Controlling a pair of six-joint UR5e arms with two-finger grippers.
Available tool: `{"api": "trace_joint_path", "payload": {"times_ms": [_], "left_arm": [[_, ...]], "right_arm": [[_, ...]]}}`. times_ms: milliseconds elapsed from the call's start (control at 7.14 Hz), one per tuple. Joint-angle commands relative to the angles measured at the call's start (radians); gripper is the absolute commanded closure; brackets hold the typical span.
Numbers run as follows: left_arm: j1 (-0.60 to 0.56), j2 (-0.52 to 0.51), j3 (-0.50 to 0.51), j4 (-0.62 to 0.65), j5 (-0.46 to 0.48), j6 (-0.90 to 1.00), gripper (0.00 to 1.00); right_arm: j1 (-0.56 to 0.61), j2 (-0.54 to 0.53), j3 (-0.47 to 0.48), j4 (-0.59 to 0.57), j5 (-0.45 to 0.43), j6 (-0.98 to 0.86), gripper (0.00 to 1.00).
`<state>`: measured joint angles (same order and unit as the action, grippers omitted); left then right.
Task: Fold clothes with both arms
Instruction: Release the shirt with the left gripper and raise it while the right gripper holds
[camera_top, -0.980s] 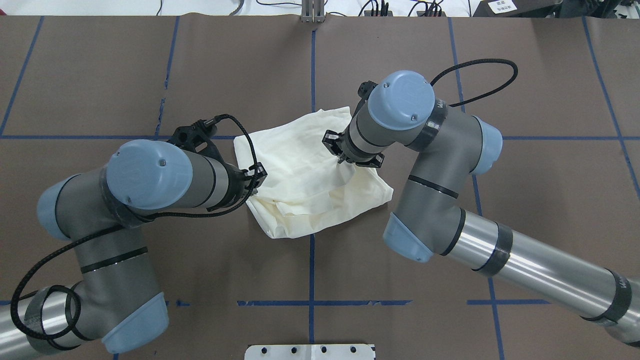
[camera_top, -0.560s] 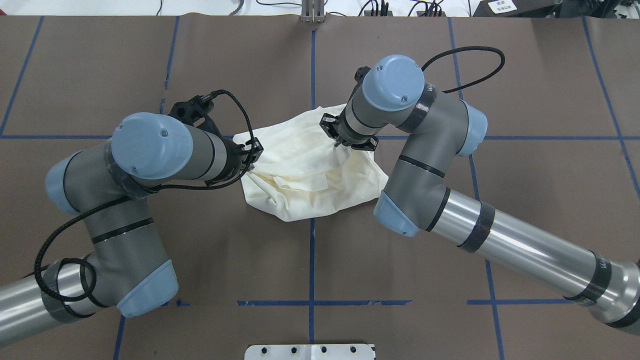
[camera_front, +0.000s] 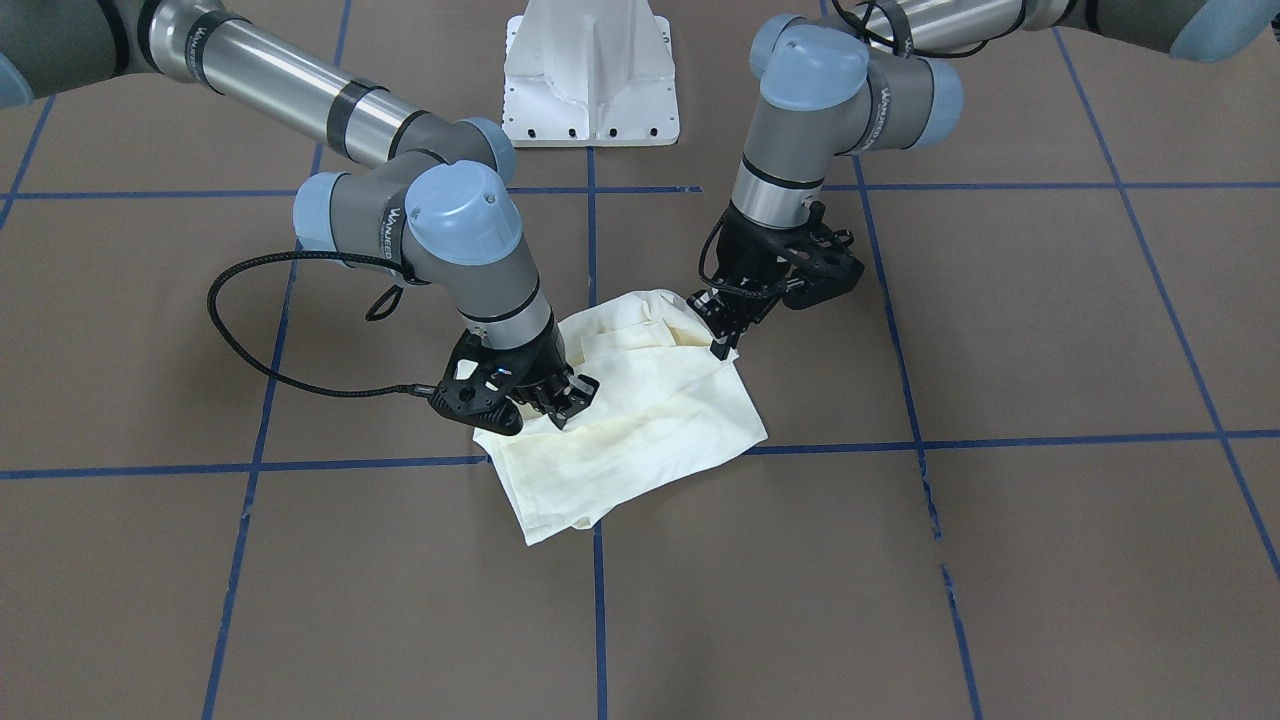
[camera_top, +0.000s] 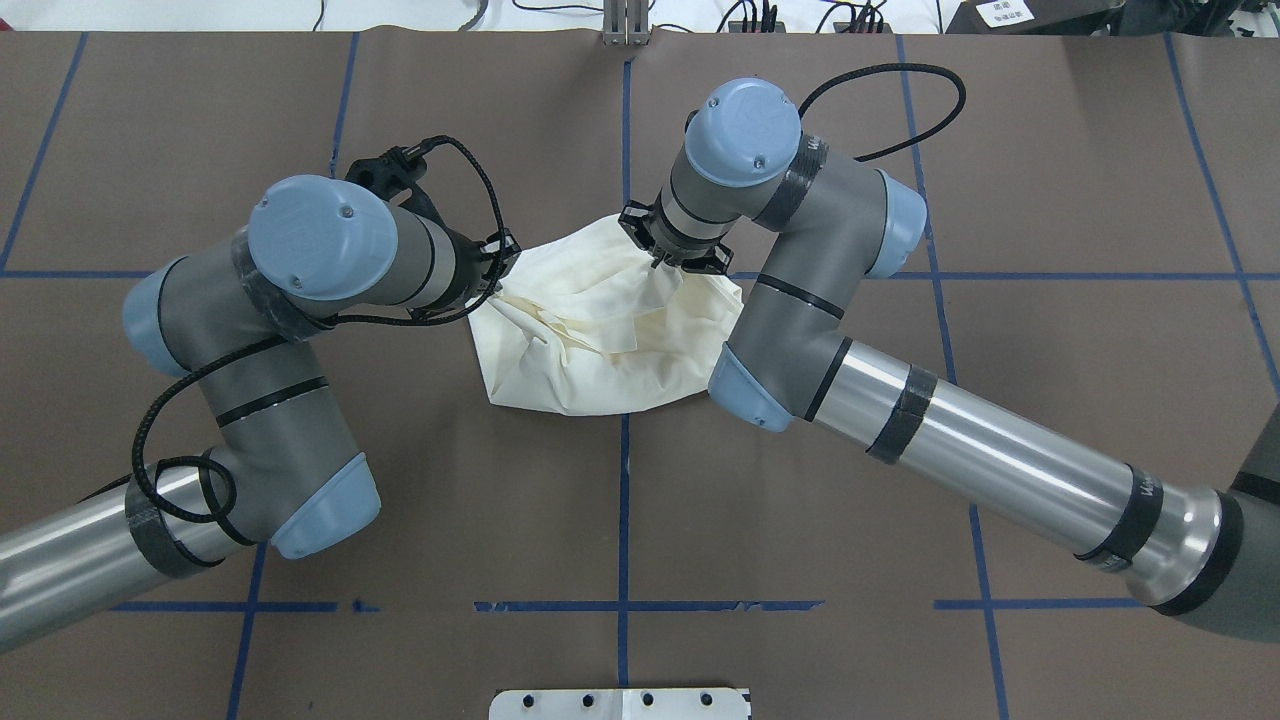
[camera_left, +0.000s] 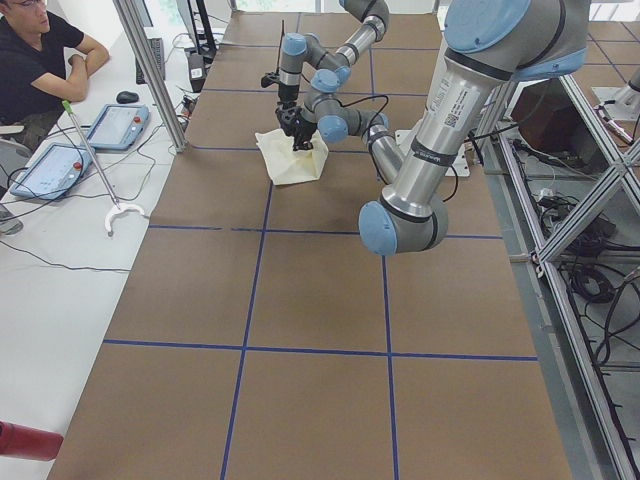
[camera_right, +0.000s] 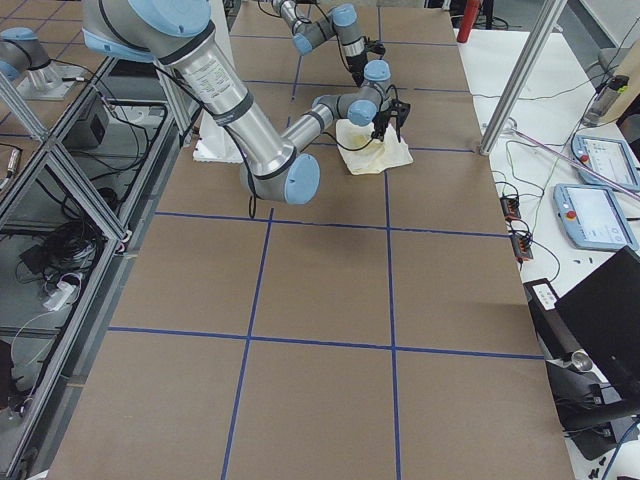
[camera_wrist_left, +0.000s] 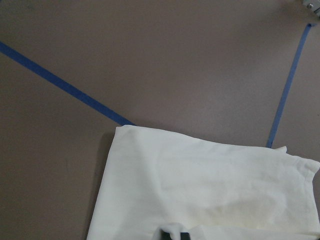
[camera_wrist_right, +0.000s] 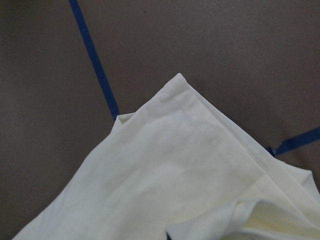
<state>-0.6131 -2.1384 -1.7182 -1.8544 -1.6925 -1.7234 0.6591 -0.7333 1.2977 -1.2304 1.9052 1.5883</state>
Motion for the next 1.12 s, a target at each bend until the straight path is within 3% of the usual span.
{"api": "trace_joint_path", "payload": {"times_ms": [0, 280, 420, 560, 700, 840, 980], "left_arm": [[-0.01, -0.005, 0.054, -0.041, 0.001, 0.01, 1.0], [-0.01, -0.026, 0.084, -0.049, 0.001, 0.011, 1.0], [-0.008, -0.028, 0.086, -0.049, 0.002, 0.01, 1.0], [-0.01, -0.028, 0.086, -0.049, 0.004, 0.008, 0.96], [-0.01, -0.029, 0.092, -0.049, 0.005, 0.013, 0.57], [-0.028, -0.031, 0.097, -0.049, 0.005, 0.049, 0.1], [-0.065, -0.049, 0.138, -0.049, -0.001, 0.062, 0.0]], "right_arm": [[0.008, 0.006, -0.029, 0.005, 0.002, -0.001, 1.0], [0.008, 0.041, -0.053, 0.005, 0.002, -0.001, 1.0], [0.008, 0.055, -0.082, 0.005, 0.002, -0.002, 0.29], [0.008, 0.055, -0.089, 0.011, 0.0, -0.01, 0.0], [0.016, 0.055, -0.09, 0.015, 0.002, -0.016, 0.0], [0.037, 0.054, -0.089, 0.016, 0.027, -0.052, 0.0], [0.063, 0.051, -0.089, 0.016, 0.079, -0.069, 0.0]]}}
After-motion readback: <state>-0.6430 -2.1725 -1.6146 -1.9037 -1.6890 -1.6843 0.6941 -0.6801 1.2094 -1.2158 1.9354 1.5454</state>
